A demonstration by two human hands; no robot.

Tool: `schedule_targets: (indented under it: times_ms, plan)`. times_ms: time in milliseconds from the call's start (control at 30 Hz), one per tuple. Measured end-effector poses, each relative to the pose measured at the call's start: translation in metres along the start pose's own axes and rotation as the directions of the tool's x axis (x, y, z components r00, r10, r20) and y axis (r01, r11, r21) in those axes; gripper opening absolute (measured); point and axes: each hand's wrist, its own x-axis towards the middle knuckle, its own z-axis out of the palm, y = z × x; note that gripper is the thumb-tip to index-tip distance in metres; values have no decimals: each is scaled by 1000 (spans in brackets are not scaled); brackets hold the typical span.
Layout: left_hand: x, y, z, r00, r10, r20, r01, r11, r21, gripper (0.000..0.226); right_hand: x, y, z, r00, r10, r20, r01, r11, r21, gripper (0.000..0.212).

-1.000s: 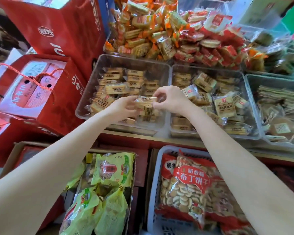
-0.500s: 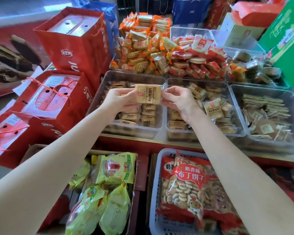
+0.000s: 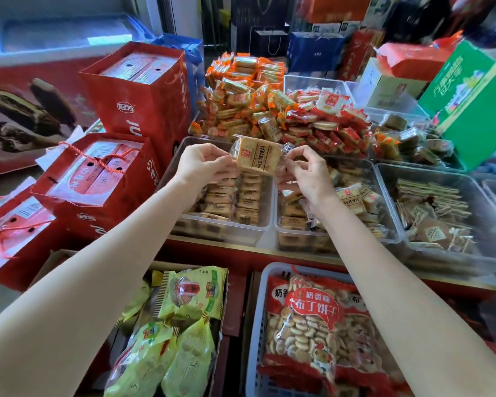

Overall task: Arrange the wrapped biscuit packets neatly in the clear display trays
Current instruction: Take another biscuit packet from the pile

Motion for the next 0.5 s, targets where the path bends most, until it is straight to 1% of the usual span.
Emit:
schedule_targets:
  times_ms: [67,133,167,200,233,267,333,367,400,500]
  plan:
    - [2,1,-5,1000,13,3,-13,1000,13,11,4,-2,-3,999,20,34,-18,999,-34,11]
    - [3,0,-8,999,35,4,-35,998,51,11,10,0,-10,993,84,85,-77,994,-82,10]
    - [4,-1,-10,998,60,4,-60,992,110,9,12,0,-14,988,109,114,-92,985,-143,13]
    - [5,-3,-12,996,94,3,-93,976,196,7,15,2,-16,983,118,142,-83,969,-232,24]
    - [6,-6,-14,991,130,9,-127,947,294,3,18,2,-15,977,115,181,-52,946,-321,36]
    - [8,-8,-14,985,168,21,-163,907,388,1,20,1,-10,965,103,241,-2,922,-388,44]
    - [12,-12,-13,971,234,52,-226,820,526,4,22,1,7,929,80,361,99,887,-452,43]
    - [15,-13,-12,966,251,59,-241,797,554,4,24,3,16,921,72,383,134,865,-483,40]
    - [17,-15,-11,965,255,58,-244,798,552,5,27,7,22,921,64,384,150,852,-502,38]
    - [26,-24,-13,980,188,65,-198,889,414,9,37,23,27,923,75,377,108,890,-442,37]
